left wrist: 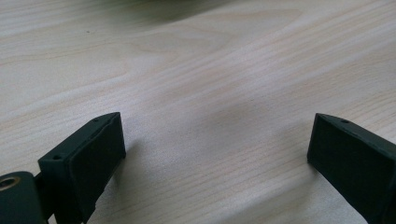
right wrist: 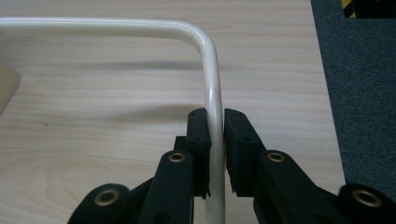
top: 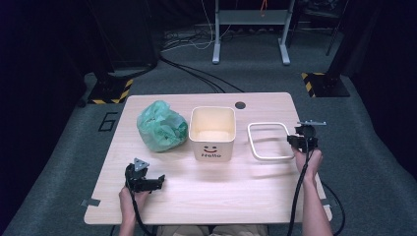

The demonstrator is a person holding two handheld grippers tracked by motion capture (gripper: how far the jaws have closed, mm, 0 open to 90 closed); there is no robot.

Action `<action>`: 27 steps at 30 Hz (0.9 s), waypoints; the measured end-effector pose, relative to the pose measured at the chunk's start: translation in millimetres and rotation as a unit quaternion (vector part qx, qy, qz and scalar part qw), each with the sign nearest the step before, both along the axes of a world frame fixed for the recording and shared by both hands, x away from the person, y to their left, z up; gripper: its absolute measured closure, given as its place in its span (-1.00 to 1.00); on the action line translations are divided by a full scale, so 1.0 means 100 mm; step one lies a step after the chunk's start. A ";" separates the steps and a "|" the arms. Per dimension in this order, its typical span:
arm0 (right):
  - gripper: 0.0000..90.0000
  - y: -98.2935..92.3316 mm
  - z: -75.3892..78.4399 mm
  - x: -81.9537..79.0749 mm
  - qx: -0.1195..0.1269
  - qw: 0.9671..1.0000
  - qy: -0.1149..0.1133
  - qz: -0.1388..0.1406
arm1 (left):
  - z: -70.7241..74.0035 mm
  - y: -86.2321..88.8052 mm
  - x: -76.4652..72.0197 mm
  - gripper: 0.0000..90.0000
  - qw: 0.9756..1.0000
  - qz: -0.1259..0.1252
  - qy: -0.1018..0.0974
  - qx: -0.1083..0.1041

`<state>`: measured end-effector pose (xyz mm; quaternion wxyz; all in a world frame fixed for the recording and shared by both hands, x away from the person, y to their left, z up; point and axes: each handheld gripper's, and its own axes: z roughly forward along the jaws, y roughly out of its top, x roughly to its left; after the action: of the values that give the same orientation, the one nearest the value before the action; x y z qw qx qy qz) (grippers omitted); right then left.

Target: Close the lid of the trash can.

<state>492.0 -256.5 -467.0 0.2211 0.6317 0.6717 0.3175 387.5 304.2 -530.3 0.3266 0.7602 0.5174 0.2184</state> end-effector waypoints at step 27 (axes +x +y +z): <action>0.80 0.13 0.25 0.00 0.006 1.000 -0.013 0.020 | 0.00 0.00 0.00 -0.91 1.000 0.001 -0.001 -0.001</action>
<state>491.9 -243.4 -442.3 0.2195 0.6155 0.6795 0.3336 387.5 304.2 -530.4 0.3276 0.7594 0.5179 0.2186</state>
